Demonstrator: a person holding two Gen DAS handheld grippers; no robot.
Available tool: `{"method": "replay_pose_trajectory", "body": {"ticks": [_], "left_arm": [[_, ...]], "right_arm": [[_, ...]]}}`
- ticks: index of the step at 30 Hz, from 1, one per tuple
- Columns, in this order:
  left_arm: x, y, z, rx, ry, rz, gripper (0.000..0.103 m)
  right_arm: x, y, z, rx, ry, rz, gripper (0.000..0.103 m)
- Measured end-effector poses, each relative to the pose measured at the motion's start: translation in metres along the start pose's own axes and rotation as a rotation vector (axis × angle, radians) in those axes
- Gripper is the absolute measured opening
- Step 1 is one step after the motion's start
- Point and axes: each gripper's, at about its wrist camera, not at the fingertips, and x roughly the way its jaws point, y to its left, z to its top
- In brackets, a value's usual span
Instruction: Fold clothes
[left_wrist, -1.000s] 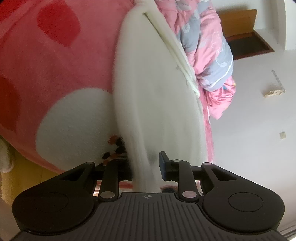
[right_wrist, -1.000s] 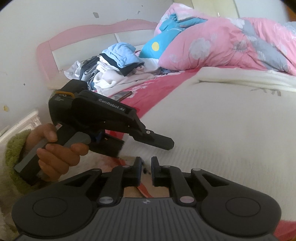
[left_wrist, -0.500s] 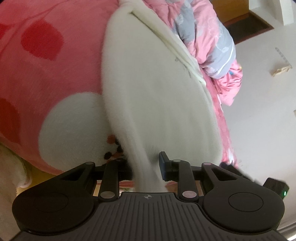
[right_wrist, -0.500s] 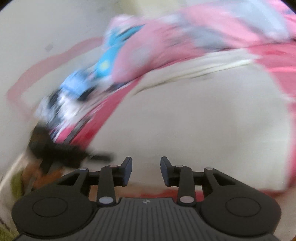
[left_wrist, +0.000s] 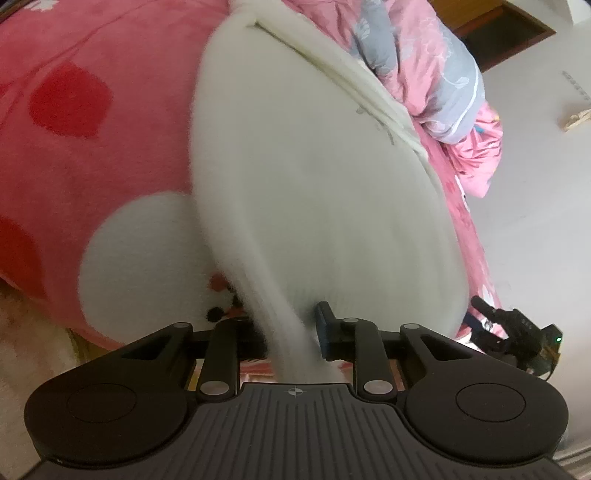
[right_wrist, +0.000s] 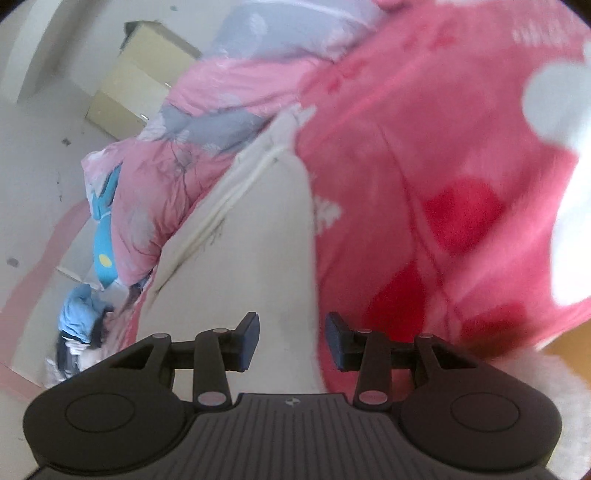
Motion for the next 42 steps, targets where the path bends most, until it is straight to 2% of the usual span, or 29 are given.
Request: {"method": "replay_pose_trajectory", "body": {"ticks": [4,8,11,12,13,16,21,26,31,36,40,42], "left_arm": [[0.001,0.0,0.0,-0.003,0.001,0.005,0.019],[0.001,-0.002,0.001,0.023,-0.001,0.012,0.017],[-0.003,-0.004,0.0,0.049,-0.012,0.009,0.015],[-0.006,-0.005,0.001,0.052,-0.019,0.003,0.014],[-0.008,-0.007,0.001,0.056,-0.026,-0.003,0.011],[-0.016,-0.01,0.003,0.065,-0.047,-0.02,0.007],[-0.032,-0.015,0.009,0.069,-0.09,-0.065,0.006],[-0.051,-0.024,0.041,0.07,-0.168,-0.134,0.006],[-0.05,-0.038,0.093,0.121,-0.271,-0.107,0.006],[-0.032,-0.047,0.148,0.138,-0.362,-0.068,0.006],[-0.003,-0.047,0.194,0.15,-0.385,-0.013,0.006],[0.01,-0.04,0.206,0.129,-0.369,-0.01,0.006]], "right_arm": [[0.006,-0.016,-0.006,0.072,0.029,0.066,0.041],[0.011,-0.021,-0.015,0.102,0.091,0.094,0.04],[0.014,-0.018,-0.024,0.073,0.127,0.084,0.032],[0.014,-0.015,-0.027,0.056,0.131,0.082,0.019],[0.013,-0.012,-0.03,0.039,0.131,0.079,0.009],[0.005,-0.003,-0.034,0.001,0.108,0.083,0.008],[-0.02,0.023,-0.022,-0.064,0.011,0.132,0.007],[-0.028,0.061,0.008,-0.169,-0.074,0.183,0.007],[-0.008,0.098,0.051,-0.288,-0.147,0.21,0.007],[0.034,0.125,0.103,-0.331,-0.206,0.225,0.007],[0.077,0.136,0.143,-0.324,-0.231,0.215,0.007],[0.101,0.138,0.159,-0.321,-0.234,0.197,0.007]]}}
